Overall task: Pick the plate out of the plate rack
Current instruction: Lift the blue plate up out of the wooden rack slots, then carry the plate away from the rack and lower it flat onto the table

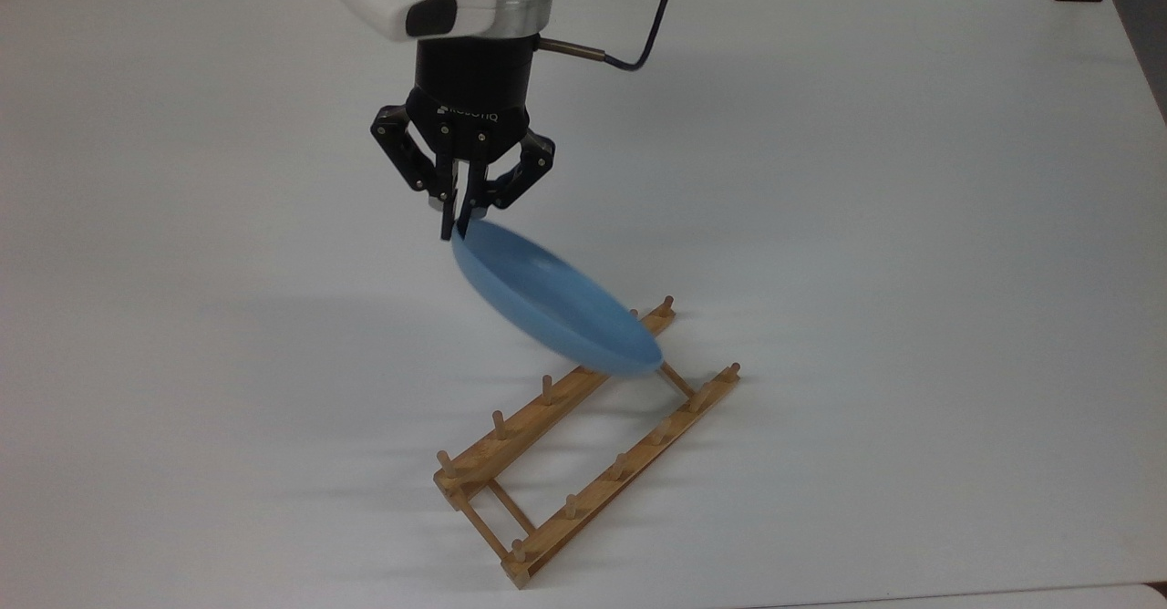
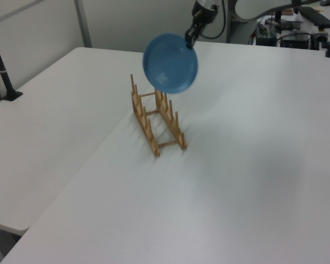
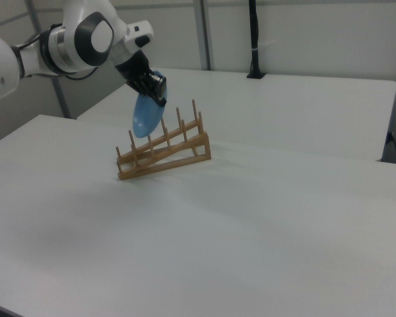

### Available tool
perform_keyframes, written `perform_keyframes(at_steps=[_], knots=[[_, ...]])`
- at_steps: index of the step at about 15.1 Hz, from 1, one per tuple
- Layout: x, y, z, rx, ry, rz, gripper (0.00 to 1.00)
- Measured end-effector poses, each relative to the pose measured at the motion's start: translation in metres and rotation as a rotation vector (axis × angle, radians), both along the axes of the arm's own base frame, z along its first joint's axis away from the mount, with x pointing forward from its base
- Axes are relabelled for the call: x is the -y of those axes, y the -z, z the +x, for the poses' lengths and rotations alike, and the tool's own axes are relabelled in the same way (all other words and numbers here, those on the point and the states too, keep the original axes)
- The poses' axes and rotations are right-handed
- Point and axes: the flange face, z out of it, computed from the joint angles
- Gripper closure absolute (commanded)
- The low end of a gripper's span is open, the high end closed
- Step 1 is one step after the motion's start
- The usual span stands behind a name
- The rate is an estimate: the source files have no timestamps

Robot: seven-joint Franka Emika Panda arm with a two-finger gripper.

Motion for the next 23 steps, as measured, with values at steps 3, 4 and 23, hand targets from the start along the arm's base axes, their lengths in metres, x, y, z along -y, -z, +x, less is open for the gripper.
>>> perform_keyframes(at_steps=[3,4,23], knots=[[0.022,0.008,-0.021,-0.222,-0.124,0.093,1.0],[0.029,0.01,-0.03,-0.296,-0.183,0.094,1.0],[0.099,0.242,-0.079,-0.94,-0.96,0.104,0.0]])
